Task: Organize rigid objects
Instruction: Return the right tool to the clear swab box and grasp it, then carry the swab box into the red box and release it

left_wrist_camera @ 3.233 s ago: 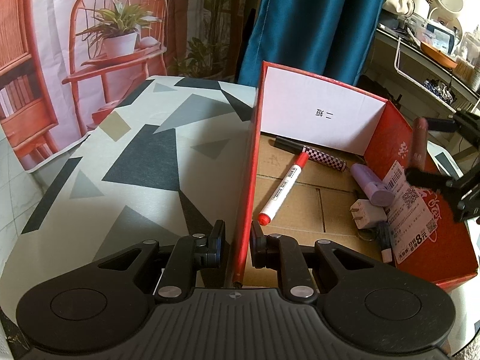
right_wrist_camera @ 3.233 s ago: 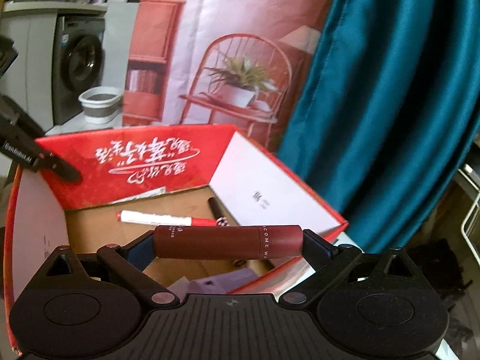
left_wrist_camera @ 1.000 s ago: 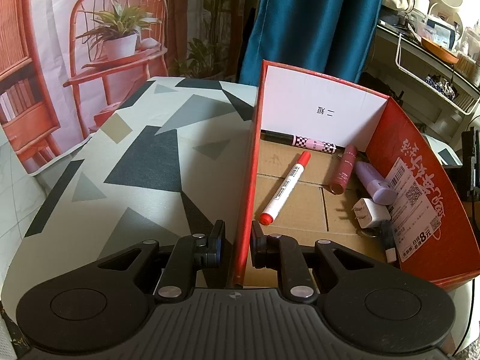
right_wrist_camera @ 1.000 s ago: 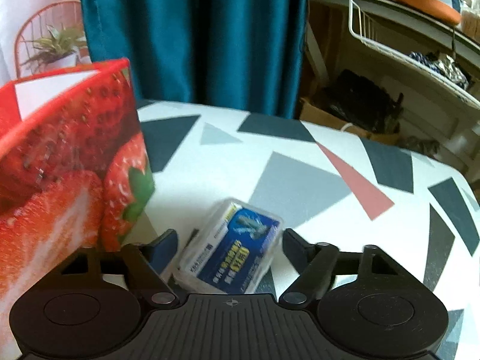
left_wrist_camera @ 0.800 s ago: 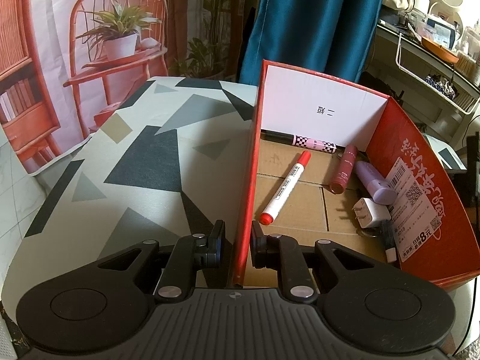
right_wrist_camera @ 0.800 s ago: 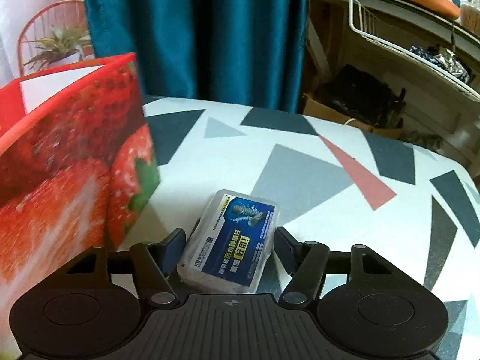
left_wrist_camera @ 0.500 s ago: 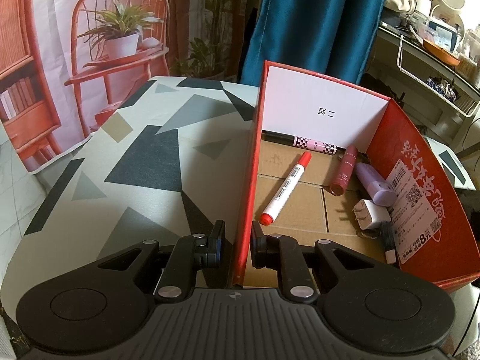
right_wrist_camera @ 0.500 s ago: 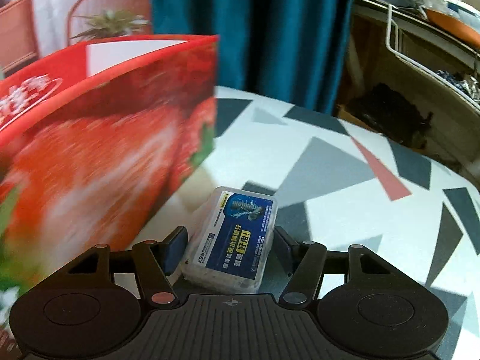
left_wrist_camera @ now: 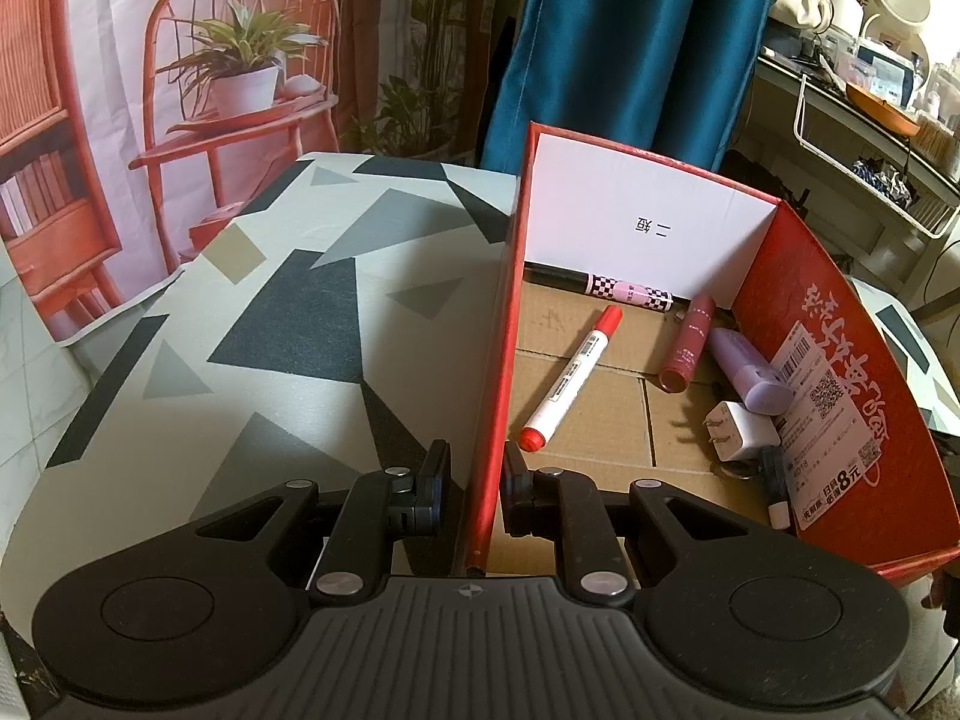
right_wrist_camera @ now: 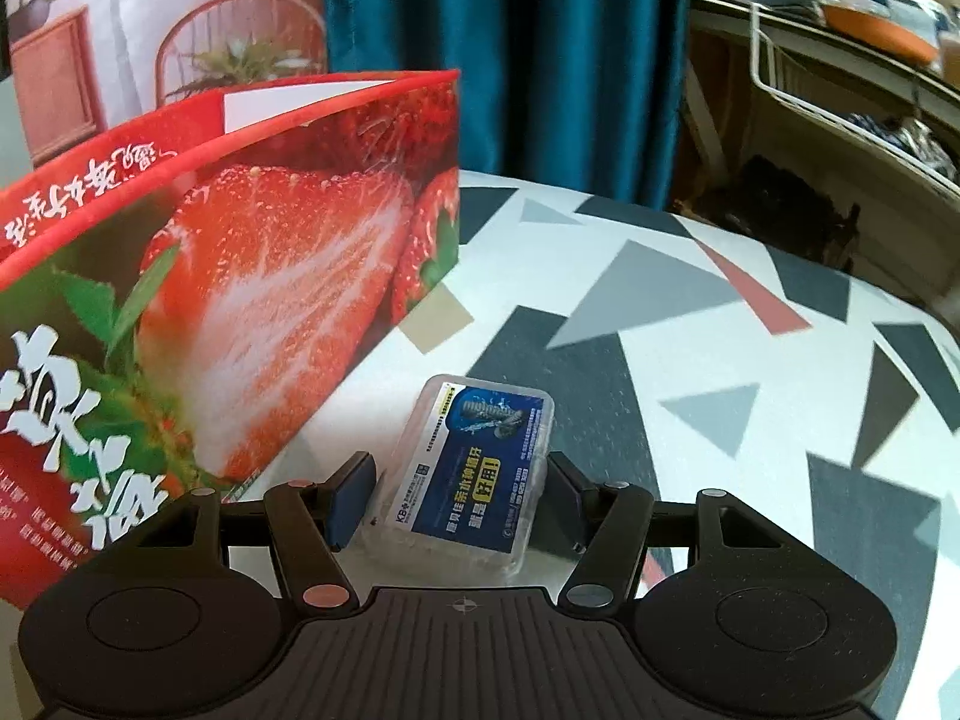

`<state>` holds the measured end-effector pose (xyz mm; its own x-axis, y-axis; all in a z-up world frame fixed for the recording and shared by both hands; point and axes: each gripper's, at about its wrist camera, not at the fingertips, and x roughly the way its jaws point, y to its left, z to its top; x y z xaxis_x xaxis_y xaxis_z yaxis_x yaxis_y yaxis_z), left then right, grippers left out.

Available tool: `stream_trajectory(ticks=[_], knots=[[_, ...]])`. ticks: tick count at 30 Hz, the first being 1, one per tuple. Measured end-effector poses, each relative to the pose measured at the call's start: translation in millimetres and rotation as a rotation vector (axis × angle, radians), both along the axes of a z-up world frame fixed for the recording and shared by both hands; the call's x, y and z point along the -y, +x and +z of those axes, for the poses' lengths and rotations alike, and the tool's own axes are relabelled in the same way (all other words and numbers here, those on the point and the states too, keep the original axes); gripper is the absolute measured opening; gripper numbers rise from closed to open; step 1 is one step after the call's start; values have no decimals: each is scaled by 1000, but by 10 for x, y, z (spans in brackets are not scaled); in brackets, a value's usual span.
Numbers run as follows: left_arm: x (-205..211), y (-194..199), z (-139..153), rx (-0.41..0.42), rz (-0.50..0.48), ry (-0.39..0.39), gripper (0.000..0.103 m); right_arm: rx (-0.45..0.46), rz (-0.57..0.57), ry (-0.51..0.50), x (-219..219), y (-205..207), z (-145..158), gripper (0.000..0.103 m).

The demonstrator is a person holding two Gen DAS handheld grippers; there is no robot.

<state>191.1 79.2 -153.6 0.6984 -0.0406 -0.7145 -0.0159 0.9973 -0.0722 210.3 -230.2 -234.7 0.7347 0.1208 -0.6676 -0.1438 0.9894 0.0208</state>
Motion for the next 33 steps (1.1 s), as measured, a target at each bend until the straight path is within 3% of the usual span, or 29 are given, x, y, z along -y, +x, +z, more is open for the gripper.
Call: stream_trajectory(ticks=[17,21,33], knots=[[-9,-1,-1,0,2,-7,18,-37,-32,31,65,-36,51,54],[-9,4,1,-4,-2,-5,18,23,-35,86,94,-24,277,53],[-2,5,1,-2,-1,-6,18,229,6,74,29,55,992,53]])
